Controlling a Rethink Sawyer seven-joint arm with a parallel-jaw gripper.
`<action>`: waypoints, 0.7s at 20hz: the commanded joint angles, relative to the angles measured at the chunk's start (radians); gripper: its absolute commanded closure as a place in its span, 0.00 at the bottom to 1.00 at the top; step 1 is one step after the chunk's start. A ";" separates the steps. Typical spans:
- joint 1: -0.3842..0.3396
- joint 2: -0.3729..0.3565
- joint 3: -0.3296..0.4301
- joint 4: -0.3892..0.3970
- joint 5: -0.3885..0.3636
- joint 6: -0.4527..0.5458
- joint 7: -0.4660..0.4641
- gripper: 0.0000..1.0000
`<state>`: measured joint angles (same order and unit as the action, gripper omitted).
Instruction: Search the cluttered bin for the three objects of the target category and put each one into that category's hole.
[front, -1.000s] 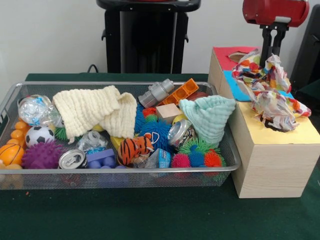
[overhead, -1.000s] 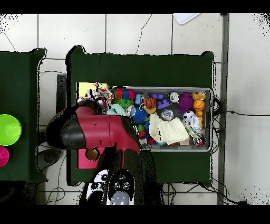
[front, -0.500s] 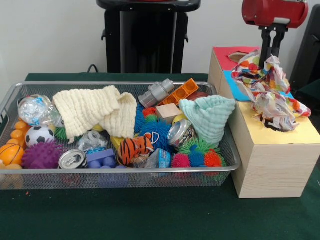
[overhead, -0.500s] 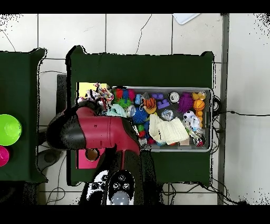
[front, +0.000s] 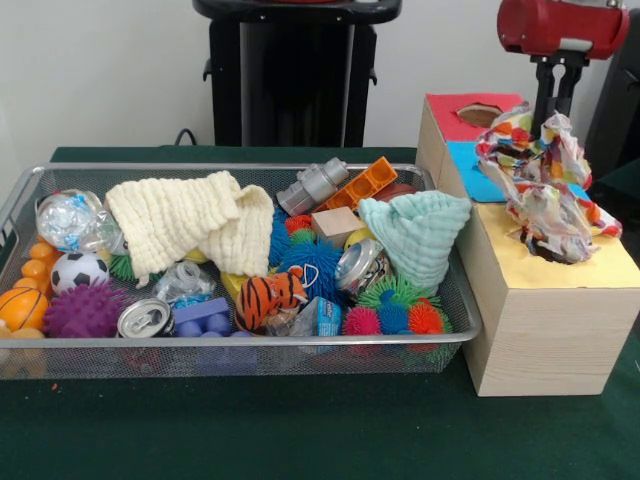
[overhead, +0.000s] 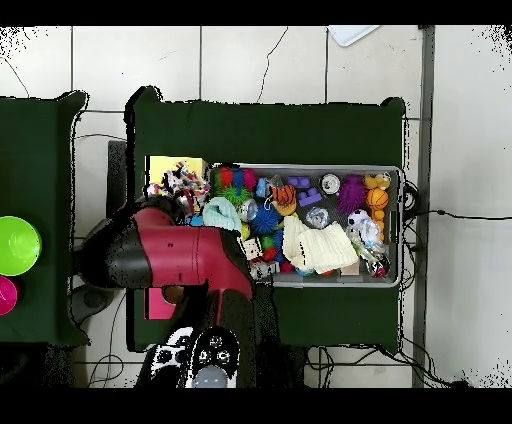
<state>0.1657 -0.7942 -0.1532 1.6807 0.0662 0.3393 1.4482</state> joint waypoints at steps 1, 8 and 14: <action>0.039 0.080 -0.020 0.059 0.053 -0.017 0.311 1.00; 0.060 0.089 -0.033 0.053 0.059 -0.020 0.318 1.00; 0.068 0.100 -0.039 0.036 0.064 -0.014 0.319 1.00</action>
<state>0.2393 -0.7390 -0.1834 1.6805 0.0867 0.3393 1.4921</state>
